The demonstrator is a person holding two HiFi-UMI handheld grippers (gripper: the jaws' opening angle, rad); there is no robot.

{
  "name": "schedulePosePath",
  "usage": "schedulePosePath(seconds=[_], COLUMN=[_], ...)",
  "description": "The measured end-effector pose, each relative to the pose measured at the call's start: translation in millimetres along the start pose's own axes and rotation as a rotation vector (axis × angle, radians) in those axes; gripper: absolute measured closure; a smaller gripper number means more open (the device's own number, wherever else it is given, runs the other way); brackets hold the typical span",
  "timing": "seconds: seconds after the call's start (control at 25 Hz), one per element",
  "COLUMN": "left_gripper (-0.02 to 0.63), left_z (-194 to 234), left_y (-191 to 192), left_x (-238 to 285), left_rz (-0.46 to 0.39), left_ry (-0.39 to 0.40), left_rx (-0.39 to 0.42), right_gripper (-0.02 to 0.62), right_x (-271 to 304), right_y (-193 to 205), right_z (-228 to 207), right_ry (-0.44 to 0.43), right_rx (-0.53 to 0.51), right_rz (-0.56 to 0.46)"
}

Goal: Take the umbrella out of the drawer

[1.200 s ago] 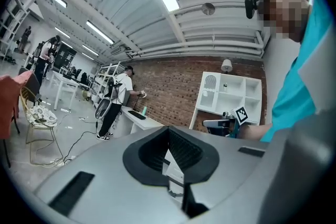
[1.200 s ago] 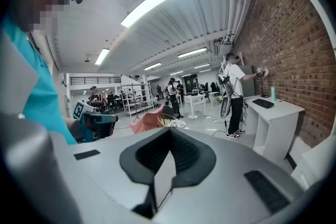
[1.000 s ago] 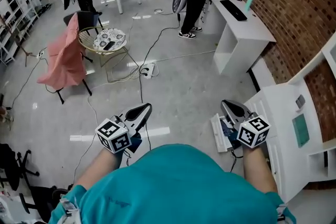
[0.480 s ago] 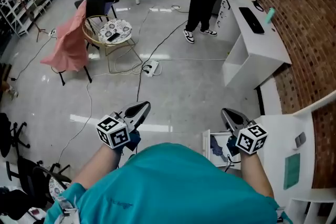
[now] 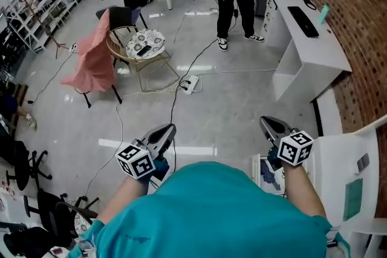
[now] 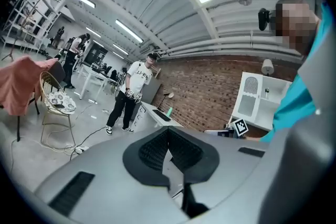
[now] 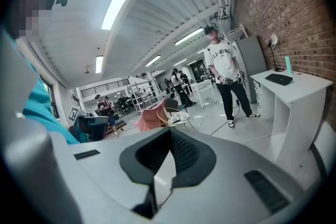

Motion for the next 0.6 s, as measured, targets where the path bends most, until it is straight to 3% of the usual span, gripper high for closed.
schedulePosePath(seconds=[0.32, 0.48, 0.6], left_gripper=[0.594, 0.594, 0.594], left_z=[40, 35, 22], left_y=[-19, -7, 16], left_x=[-12, 8, 34], left_rz=[-0.001, 0.039, 0.122], left_ry=[0.02, 0.043, 0.097], left_rx=[0.032, 0.021, 0.036], right_gripper=[0.574, 0.572, 0.565], right_x=[33, 20, -8], right_y=[-6, -8, 7], right_z=[31, 7, -24], right_ry=[-0.007, 0.05, 0.13], right_rx=[-0.056, -0.079, -0.05], right_rz=[0.004, 0.011, 0.008])
Point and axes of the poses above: the fingertips, and each gripper's own axes: x forward along the fingers, z to its left, y out of its underside, the point moved 3 cm from there along -x, backward along the fingers, and after that the axes turned 13 degrees about -z, right-handed, at the moved point
